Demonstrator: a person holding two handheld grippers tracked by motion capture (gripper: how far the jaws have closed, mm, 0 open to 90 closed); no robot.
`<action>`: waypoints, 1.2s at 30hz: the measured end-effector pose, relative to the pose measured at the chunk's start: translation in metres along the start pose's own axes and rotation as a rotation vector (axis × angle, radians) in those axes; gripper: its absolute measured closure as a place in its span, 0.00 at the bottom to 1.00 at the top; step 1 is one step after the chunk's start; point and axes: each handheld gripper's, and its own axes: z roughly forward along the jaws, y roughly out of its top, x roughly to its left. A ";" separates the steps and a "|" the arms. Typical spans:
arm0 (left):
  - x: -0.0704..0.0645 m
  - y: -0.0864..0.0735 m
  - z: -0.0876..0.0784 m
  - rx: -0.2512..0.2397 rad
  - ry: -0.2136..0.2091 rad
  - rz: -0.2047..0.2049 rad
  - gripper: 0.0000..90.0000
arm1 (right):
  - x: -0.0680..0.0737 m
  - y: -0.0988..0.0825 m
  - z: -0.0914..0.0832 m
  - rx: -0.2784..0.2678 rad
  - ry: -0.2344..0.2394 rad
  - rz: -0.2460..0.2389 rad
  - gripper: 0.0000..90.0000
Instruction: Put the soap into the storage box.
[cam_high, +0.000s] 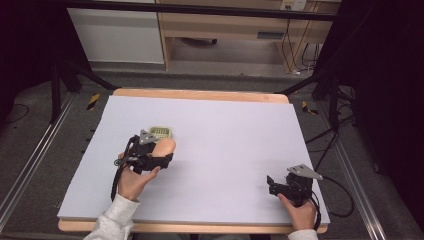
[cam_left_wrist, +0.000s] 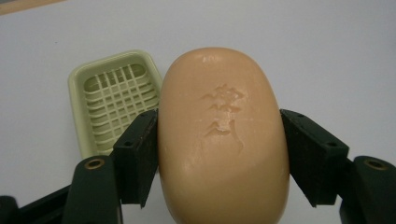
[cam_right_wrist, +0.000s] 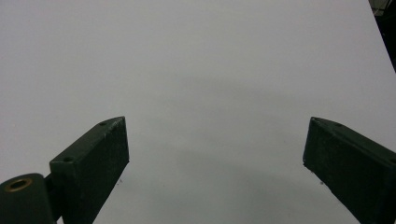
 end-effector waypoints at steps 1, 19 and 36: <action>0.000 0.000 0.000 0.000 0.000 0.000 0.35 | 0.000 0.000 0.000 0.000 0.000 0.000 0.08; 0.016 0.001 0.006 0.003 0.047 -0.036 0.35 | 0.002 0.000 0.001 0.000 0.003 -0.005 0.08; 0.026 0.013 0.017 -0.011 0.055 -0.067 0.35 | 0.002 0.000 0.001 -0.002 0.004 -0.003 0.08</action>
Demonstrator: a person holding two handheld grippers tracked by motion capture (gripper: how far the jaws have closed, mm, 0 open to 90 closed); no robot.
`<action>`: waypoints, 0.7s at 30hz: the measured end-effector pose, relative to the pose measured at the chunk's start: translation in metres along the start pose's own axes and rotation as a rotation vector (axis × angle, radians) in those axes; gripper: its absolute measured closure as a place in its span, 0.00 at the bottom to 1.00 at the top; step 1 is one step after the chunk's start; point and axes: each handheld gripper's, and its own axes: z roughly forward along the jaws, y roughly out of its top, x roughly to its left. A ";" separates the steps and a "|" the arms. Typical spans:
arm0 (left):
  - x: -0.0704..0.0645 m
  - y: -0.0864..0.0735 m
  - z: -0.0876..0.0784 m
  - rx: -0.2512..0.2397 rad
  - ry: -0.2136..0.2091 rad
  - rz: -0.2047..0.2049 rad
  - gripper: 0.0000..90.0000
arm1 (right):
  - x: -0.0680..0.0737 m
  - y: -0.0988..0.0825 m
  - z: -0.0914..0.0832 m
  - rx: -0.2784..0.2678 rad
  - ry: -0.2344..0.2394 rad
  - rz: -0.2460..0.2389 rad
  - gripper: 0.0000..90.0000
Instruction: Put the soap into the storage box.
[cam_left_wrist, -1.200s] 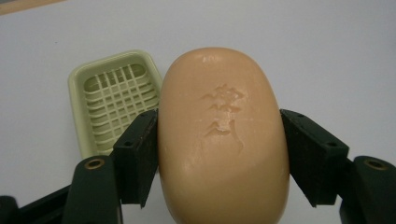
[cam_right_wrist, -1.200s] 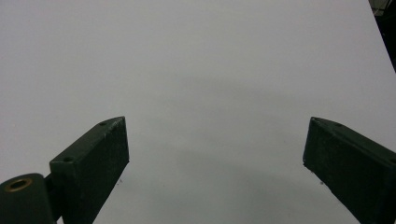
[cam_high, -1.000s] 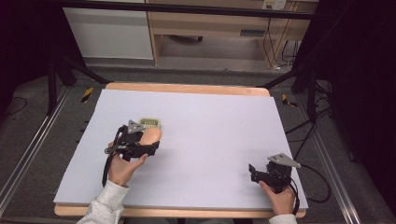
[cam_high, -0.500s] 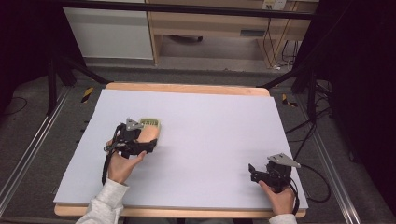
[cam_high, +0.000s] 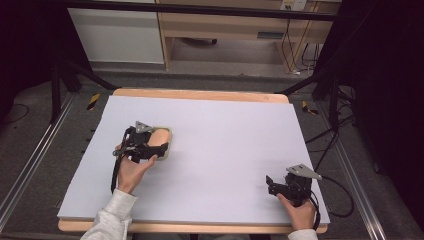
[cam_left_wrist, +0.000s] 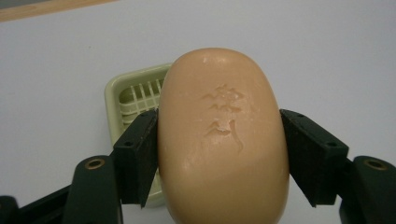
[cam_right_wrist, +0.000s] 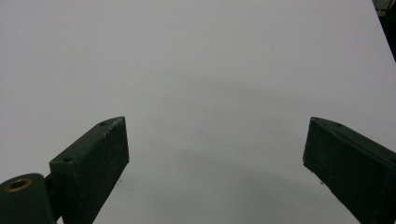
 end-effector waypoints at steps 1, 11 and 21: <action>0.001 0.001 0.001 -0.004 0.002 0.000 0.35 | 0.000 0.000 0.000 0.003 0.000 0.003 0.08; 0.014 0.009 0.008 -0.014 0.018 -0.032 0.35 | -0.001 0.000 0.000 0.004 -0.001 0.001 0.08; 0.022 0.011 0.021 -0.006 0.049 -0.036 0.35 | -0.001 0.000 0.000 0.006 -0.002 0.001 0.08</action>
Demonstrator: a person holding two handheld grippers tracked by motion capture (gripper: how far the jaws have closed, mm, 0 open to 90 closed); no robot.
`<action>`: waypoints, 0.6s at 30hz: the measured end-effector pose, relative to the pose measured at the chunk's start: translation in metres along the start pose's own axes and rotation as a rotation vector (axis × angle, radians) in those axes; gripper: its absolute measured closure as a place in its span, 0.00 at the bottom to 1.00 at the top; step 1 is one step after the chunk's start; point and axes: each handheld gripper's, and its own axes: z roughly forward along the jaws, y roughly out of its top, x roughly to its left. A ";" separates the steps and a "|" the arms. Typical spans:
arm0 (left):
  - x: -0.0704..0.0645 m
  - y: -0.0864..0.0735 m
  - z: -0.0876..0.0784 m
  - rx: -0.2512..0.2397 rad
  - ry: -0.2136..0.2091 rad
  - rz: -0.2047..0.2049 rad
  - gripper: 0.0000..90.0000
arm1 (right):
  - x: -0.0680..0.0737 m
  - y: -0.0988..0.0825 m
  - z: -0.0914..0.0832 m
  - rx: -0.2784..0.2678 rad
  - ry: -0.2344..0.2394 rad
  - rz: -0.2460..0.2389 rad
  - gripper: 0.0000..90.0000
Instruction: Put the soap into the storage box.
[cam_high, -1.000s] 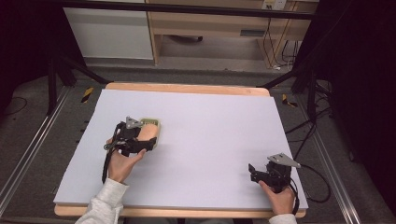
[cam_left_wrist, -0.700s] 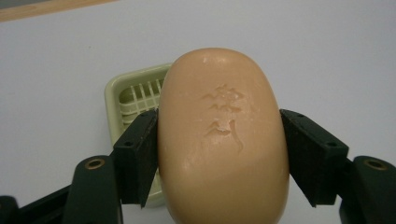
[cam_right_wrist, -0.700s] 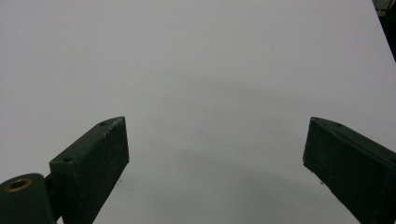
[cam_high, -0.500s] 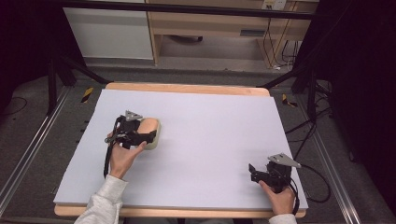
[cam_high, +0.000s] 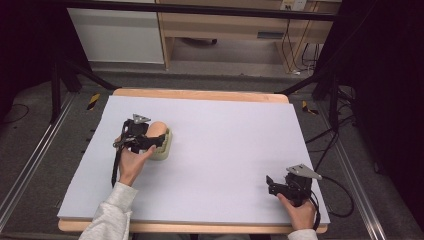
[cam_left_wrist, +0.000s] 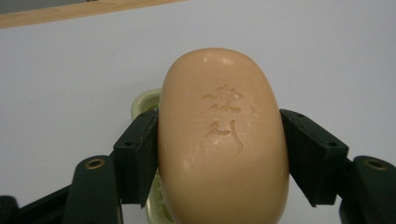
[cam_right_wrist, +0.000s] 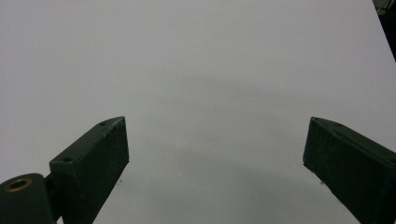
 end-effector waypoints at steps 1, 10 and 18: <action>0.000 0.000 0.001 0.000 0.001 -0.002 0.35 | 0.000 0.000 0.000 0.000 0.000 0.000 0.08; 0.005 -0.003 0.011 0.015 0.013 -0.012 0.35 | 0.001 0.000 0.000 -0.002 0.003 -0.001 0.08; 0.007 -0.006 0.019 0.022 0.015 -0.018 0.35 | 0.001 0.000 0.000 -0.003 0.007 0.006 0.08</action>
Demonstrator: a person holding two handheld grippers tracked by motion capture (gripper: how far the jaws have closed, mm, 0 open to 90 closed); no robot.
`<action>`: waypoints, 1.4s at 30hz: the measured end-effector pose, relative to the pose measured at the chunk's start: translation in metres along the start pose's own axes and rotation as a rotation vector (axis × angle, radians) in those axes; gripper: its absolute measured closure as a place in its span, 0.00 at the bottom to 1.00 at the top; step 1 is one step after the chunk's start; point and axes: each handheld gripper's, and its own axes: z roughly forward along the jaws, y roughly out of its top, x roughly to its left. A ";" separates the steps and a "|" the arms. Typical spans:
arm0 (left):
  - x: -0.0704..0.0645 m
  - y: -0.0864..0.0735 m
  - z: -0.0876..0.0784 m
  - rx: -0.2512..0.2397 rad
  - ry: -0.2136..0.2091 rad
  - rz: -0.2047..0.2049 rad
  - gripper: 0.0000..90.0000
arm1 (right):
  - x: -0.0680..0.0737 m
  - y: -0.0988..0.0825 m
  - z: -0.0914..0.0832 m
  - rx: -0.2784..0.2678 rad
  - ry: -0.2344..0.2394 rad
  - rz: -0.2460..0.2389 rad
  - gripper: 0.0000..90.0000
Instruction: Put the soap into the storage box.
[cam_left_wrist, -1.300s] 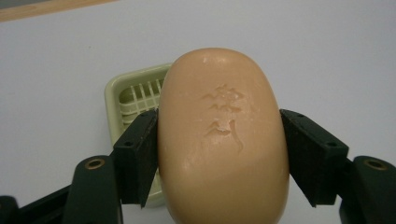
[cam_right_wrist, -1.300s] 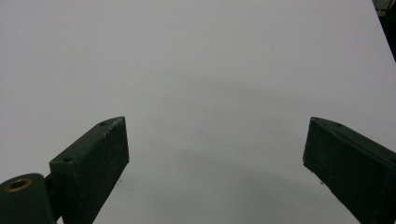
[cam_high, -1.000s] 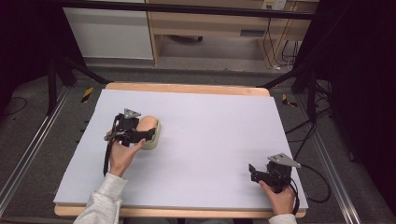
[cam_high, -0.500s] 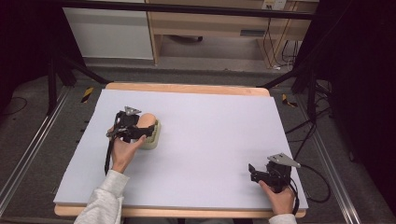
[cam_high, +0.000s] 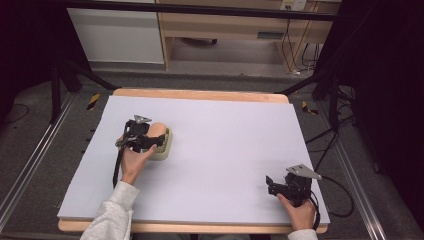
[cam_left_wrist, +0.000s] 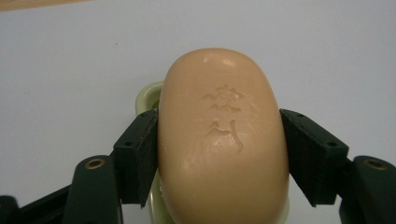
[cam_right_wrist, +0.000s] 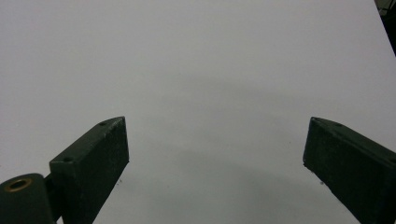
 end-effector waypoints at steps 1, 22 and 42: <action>0.000 -0.001 0.002 0.009 0.000 0.002 0.35 | 0.000 0.000 0.000 0.001 -0.002 -0.004 0.08; 0.001 -0.010 0.023 0.055 0.017 0.005 0.35 | 0.000 0.000 0.000 0.003 0.000 -0.003 0.08; 0.001 -0.013 0.028 0.055 0.018 0.005 0.35 | 0.000 0.000 0.000 0.003 0.001 -0.002 0.08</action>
